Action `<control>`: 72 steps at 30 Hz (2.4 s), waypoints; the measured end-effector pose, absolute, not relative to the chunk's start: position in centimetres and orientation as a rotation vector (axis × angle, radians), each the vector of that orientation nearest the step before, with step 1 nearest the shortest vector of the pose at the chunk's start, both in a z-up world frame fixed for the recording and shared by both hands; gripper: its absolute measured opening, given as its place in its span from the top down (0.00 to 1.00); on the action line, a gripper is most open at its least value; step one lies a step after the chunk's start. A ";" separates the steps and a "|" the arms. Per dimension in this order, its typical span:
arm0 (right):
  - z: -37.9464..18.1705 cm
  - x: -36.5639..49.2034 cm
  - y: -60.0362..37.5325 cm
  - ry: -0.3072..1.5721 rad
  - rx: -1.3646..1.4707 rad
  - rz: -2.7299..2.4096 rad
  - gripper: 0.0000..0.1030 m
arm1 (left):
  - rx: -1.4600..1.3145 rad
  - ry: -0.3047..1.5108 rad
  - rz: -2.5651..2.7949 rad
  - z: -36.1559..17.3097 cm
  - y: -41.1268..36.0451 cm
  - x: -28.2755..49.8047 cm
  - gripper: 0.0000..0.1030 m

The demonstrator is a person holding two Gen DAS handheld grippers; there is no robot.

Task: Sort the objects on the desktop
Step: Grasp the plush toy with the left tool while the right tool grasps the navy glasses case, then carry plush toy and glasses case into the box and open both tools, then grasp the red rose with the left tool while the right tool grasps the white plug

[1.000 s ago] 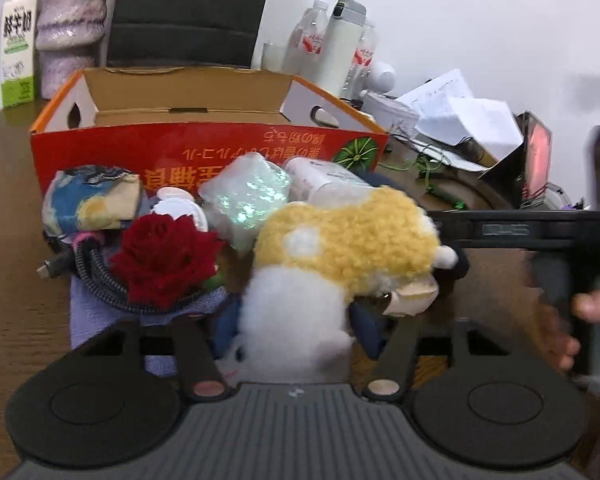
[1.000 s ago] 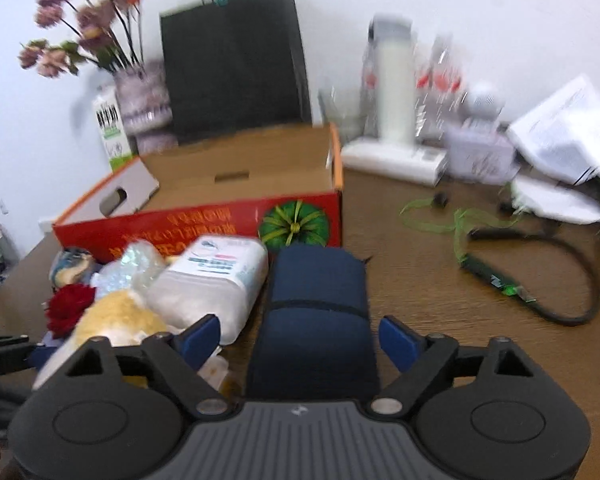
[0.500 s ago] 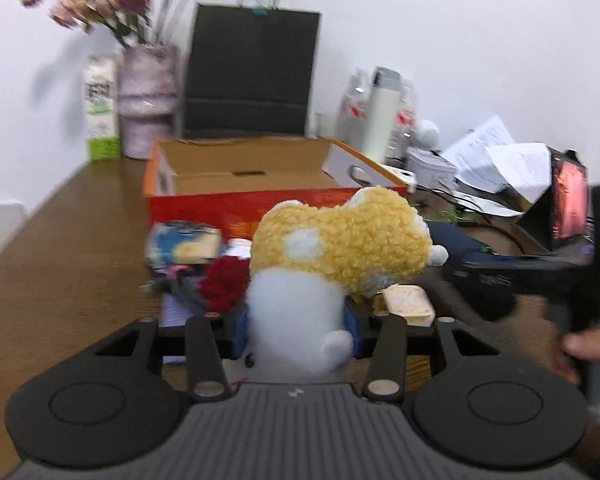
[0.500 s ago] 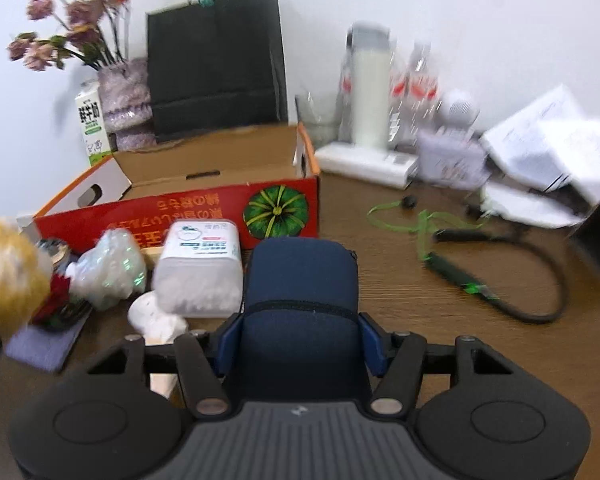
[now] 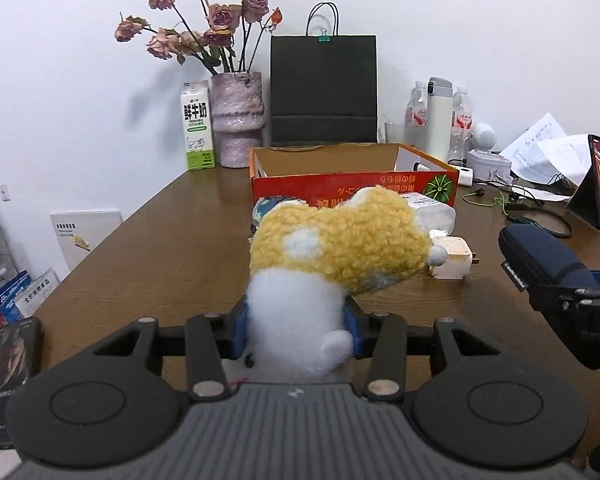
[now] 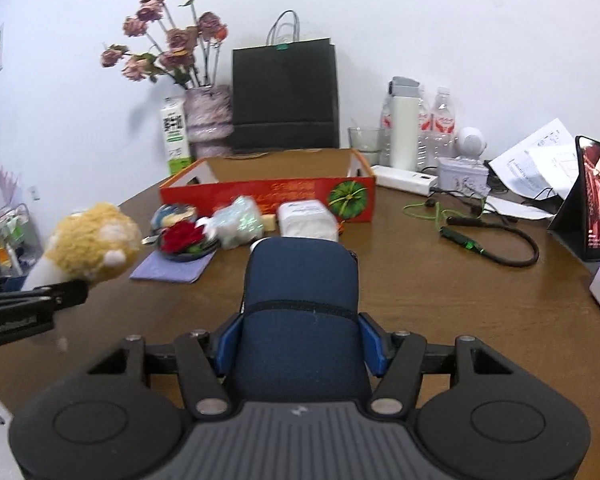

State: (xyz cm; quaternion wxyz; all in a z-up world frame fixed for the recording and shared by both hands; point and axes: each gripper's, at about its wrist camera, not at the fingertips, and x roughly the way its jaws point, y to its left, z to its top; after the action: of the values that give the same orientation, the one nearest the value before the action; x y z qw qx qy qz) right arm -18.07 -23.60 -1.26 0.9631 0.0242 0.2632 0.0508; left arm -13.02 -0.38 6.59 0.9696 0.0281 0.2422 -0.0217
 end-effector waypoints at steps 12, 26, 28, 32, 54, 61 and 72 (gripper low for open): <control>6.0 -5.8 -26.4 0.438 0.018 0.161 0.43 | -0.031 0.475 -0.078 13.2 1.4 1.1 0.55; 2.8 28.9 -23.4 0.790 -0.164 0.084 0.42 | 0.138 0.888 0.065 7.7 -1.2 31.4 0.55; 0.9 30.5 -23.0 0.822 -0.192 0.073 0.42 | 0.160 0.893 0.084 6.8 -0.7 32.3 0.54; -2.1 31.6 -23.5 0.925 -0.135 0.031 0.42 | 0.219 0.915 0.059 5.8 -0.1 32.9 0.52; 6.7 22.5 -25.6 0.796 0.004 0.031 0.14 | 0.188 0.812 -0.072 15.2 1.0 27.1 0.09; 5.8 9.9 -26.8 0.677 0.133 0.091 0.08 | 0.073 0.681 -0.105 14.8 2.5 14.1 0.00; -1.1 -8.6 -24.0 0.553 0.078 0.040 0.05 | 0.037 0.570 -0.052 6.5 1.6 -3.2 0.00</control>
State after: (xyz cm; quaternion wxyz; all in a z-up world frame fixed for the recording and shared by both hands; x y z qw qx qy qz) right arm -8.58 -23.98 -1.14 0.9611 0.0383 0.2727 0.0197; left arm -3.24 1.63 6.53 0.9592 0.0184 0.2811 -0.0255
